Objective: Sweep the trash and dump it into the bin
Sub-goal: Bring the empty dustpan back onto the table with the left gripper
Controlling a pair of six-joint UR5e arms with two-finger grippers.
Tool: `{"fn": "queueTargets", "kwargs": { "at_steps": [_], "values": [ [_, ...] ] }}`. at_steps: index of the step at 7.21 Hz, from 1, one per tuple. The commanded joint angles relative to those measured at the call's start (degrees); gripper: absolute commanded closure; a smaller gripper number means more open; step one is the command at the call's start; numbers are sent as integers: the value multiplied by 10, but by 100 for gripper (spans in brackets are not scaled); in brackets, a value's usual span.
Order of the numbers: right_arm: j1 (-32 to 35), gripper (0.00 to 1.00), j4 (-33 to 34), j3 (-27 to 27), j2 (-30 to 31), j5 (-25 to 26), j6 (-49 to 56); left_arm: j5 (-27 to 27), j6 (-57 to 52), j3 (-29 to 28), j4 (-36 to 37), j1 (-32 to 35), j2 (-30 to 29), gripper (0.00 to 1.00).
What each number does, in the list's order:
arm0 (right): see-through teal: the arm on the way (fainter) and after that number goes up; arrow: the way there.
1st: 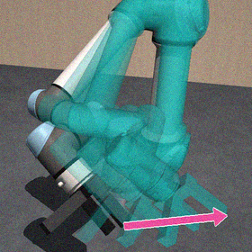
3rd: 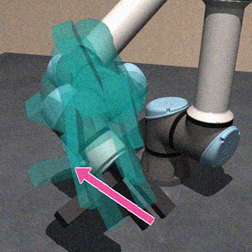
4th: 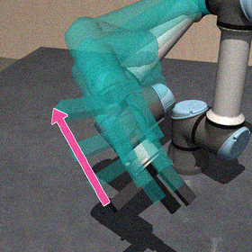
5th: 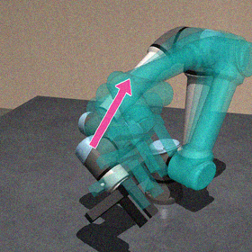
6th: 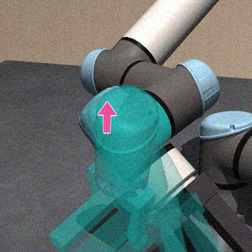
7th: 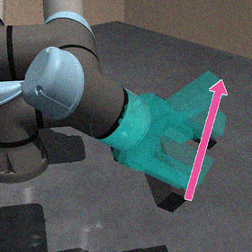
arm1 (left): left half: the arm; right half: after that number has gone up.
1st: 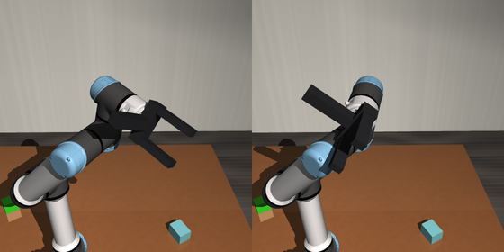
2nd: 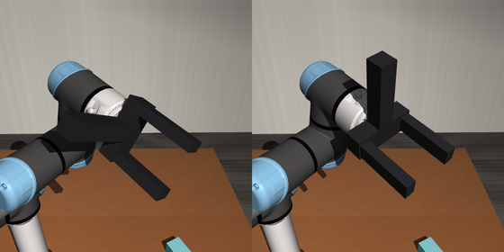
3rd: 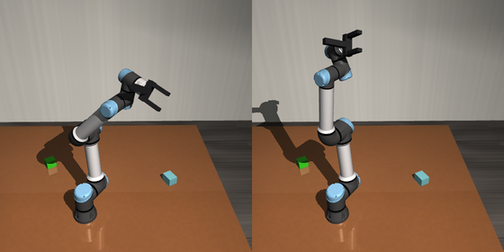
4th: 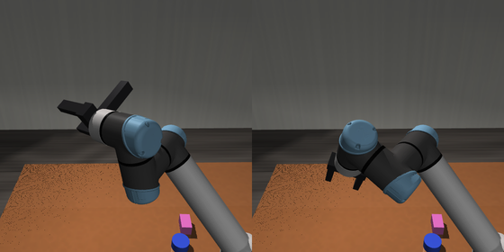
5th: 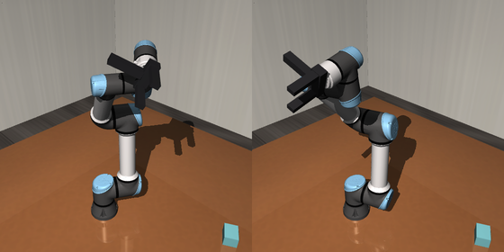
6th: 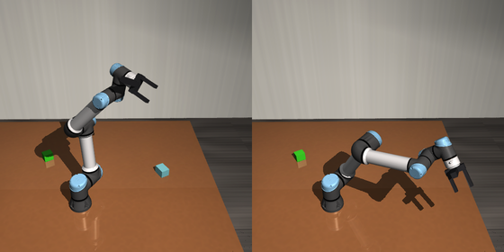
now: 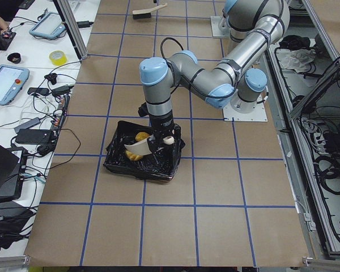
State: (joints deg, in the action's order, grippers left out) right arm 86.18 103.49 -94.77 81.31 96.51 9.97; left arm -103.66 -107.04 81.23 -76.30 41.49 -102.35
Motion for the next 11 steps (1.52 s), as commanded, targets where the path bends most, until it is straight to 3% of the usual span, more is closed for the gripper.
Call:
{"fn": "queueTargets", "kwargs": {
  "at_steps": [1, 3, 5, 8, 11],
  "values": [
    [26, 0, 0, -1, 18, -2, -14, 112, -25, 2, -43, 24, 14, 100],
    [41, 0, 0, -1, 46, -39, -76, 130, -30, 10, -77, 132, 3, 100],
    [39, 0, -5, -8, 80, -39, -75, 217, -22, 35, -76, 201, -27, 100],
    [36, 0, 3, -7, 87, -42, -70, 198, 22, 58, 6, 306, -75, 100],
    [37, 0, 3, -4, 88, -41, -75, 199, -17, 61, 103, 328, -146, 100]
  ]
}}
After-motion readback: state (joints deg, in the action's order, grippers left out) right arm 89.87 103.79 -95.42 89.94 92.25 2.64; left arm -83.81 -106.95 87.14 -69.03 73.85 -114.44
